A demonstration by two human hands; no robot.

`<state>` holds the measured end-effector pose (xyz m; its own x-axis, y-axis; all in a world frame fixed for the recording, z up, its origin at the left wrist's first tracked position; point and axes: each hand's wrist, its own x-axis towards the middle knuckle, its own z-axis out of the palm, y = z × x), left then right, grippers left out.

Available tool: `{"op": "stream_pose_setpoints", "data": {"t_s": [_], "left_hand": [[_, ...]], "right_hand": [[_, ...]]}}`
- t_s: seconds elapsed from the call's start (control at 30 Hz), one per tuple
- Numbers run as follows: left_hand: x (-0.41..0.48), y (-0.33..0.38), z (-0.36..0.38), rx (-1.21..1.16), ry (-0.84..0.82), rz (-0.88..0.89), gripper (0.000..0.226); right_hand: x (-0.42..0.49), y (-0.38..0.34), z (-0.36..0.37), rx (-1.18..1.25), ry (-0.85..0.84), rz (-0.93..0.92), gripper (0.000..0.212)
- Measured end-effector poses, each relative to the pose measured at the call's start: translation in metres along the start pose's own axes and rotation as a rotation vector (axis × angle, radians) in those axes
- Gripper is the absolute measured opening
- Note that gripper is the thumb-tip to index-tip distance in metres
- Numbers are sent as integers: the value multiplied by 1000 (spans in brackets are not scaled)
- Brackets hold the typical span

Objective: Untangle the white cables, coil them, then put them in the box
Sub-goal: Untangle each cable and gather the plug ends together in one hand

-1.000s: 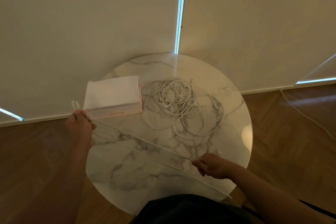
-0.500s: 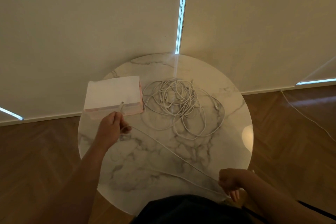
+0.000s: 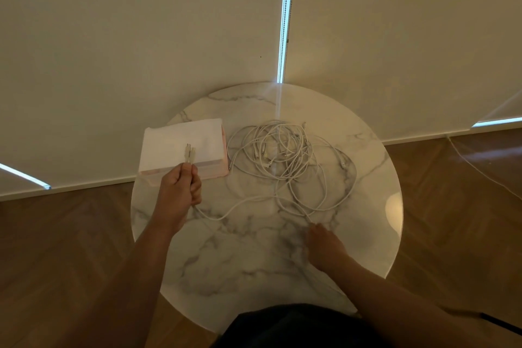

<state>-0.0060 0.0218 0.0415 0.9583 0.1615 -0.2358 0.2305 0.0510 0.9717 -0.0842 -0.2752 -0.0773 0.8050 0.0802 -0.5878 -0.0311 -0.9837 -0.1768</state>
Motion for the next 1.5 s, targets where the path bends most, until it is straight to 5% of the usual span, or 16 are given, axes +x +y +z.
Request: {"op": "stream_pose_setpoints", "data": {"t_s": [0.1, 0.23, 0.43, 0.63, 0.9, 1.13, 1.3, 1.5], "left_hand": [[-1, 3, -4, -35, -4, 7, 34], [-3, 2, -6, -84, 2, 0, 35], [1, -2, -8, -226, 48, -26, 37], [4, -6, -10, -328, 106, -59, 37], [1, -9, -3, -354, 121, -97, 37], [-1, 0, 11, -405, 87, -92, 37], [3, 1, 8, -451, 113, -87, 38], [11, -21, -7, -526, 245, -170, 39]], "right_hand": [[-3, 3, -1, 221, 138, 161, 46], [-6, 15, -5, 124, 113, 161, 31], [-19, 30, -13, -124, -238, 2, 41], [-28, 54, -23, -286, -443, 66, 38], [5, 0, -41, -52, -19, -106, 40], [8, -79, -26, 147, -121, -414, 85], [7, -82, -17, 106, -173, -383, 30], [6, -21, -16, -93, -306, -289, 36]]}}
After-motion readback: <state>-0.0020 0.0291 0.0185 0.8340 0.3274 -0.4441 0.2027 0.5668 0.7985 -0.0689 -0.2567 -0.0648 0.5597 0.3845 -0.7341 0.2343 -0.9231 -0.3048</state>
